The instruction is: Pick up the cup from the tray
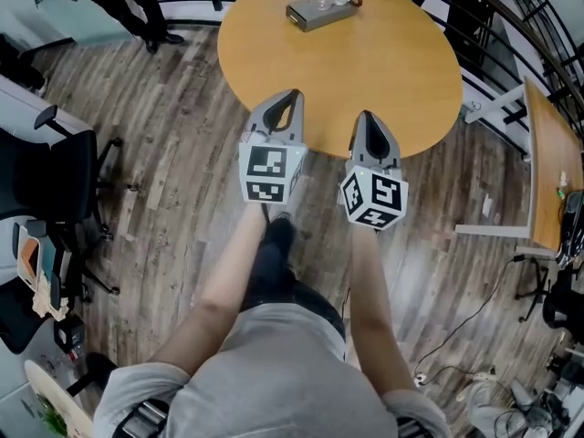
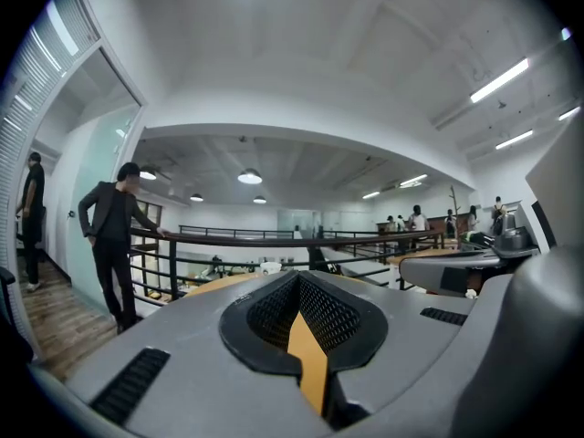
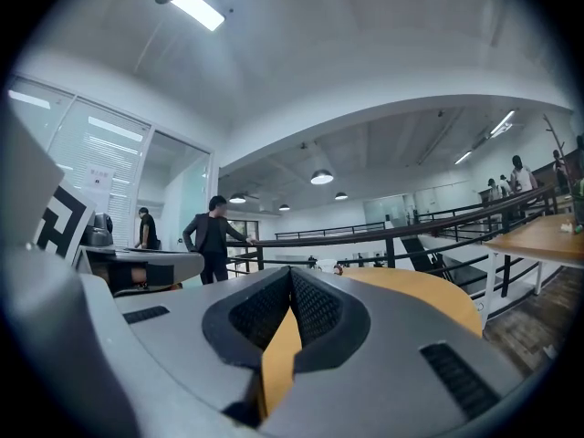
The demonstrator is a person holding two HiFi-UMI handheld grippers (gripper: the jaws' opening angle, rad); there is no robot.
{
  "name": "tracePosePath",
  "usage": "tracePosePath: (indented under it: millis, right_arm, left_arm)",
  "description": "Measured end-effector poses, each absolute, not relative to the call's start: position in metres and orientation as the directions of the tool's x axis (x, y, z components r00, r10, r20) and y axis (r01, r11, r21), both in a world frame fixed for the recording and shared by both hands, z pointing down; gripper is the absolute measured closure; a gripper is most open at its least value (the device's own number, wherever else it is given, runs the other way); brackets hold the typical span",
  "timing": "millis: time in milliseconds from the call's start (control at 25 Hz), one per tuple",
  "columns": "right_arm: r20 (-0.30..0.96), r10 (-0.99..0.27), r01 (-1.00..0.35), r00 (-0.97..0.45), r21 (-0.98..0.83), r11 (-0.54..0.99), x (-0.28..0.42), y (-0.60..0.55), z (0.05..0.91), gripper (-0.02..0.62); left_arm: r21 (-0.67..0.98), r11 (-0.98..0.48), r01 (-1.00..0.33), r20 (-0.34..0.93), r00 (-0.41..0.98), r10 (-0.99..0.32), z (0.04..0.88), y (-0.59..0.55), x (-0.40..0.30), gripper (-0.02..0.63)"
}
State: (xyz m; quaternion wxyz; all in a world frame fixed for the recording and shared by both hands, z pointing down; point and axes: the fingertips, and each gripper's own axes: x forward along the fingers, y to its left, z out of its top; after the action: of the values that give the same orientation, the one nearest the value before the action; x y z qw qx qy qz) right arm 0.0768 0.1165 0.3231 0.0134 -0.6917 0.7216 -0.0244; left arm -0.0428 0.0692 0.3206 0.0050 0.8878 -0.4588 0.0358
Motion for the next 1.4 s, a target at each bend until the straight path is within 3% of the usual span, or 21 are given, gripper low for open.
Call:
tracePosePath:
  millis: [1400]
  right_arm:
    - [0.059,-0.997,-0.997,-0.045,-0.067,0.041,0.124,-0.103,0.335,0.589]
  left_arm:
    - [-0.007,-0.585,-0.811,0.093,0.582,-0.808,0.328,-0.158,0.006,0.6]
